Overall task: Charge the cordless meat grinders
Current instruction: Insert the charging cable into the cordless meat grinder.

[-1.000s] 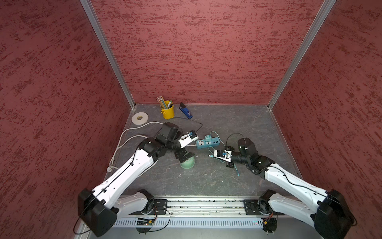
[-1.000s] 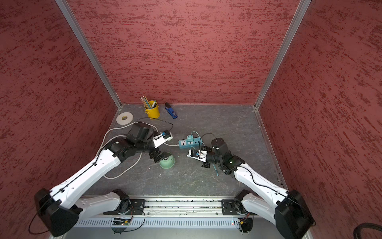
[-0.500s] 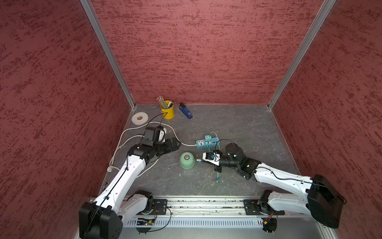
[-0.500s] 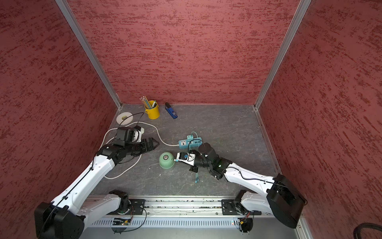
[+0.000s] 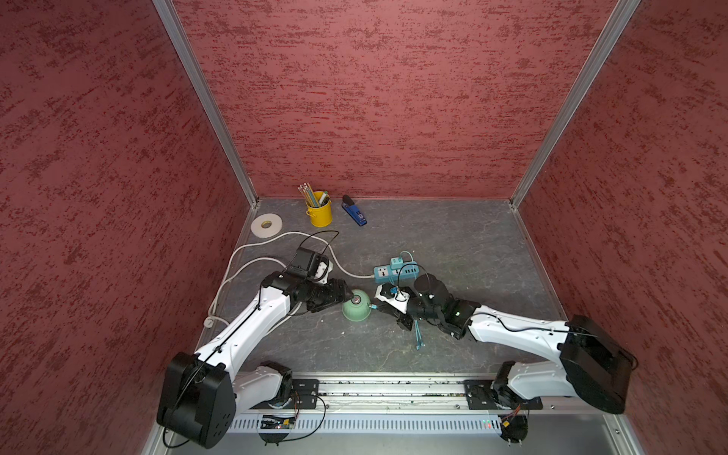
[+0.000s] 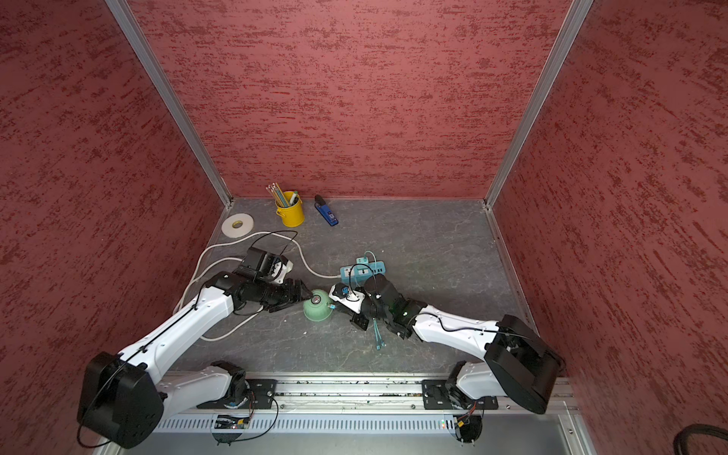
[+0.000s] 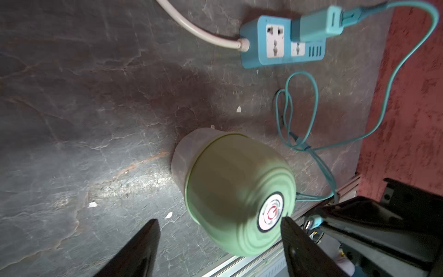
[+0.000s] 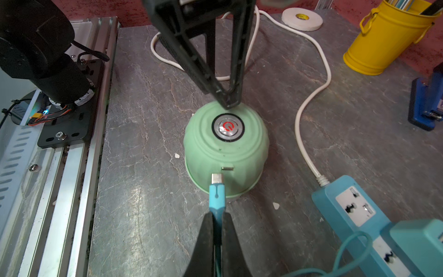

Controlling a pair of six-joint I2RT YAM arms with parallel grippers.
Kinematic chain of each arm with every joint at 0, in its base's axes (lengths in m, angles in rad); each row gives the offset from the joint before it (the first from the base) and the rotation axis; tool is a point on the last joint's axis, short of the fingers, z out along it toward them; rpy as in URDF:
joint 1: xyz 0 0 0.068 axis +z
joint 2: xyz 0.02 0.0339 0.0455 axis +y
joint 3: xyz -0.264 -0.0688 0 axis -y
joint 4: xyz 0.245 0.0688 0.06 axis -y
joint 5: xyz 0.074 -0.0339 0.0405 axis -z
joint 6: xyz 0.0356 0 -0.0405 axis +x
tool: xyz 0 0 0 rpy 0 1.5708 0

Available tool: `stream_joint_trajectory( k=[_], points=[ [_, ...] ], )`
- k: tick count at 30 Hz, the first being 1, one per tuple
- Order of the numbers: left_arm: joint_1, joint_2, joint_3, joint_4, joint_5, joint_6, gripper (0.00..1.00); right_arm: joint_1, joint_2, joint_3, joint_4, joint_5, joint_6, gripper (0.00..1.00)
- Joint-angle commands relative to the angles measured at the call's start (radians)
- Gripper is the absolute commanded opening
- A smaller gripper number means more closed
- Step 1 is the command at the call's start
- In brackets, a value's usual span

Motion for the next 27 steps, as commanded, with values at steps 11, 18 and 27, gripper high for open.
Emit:
stream_joint_trajectory(
  k=[11,18,27],
  points=[
    [-0.014,0.017,0.031,-0.008,0.008,0.072,0.72,0.005,0.046,0.054,0.002,0.043,0.032,0.0],
    [-0.015,0.006,0.027,0.013,0.031,0.072,0.72,0.005,0.065,0.071,0.002,0.031,0.037,0.0],
    [-0.015,0.007,0.023,0.05,0.068,0.065,0.7,0.004,0.053,0.067,-0.009,0.027,0.041,0.0]
  ],
)
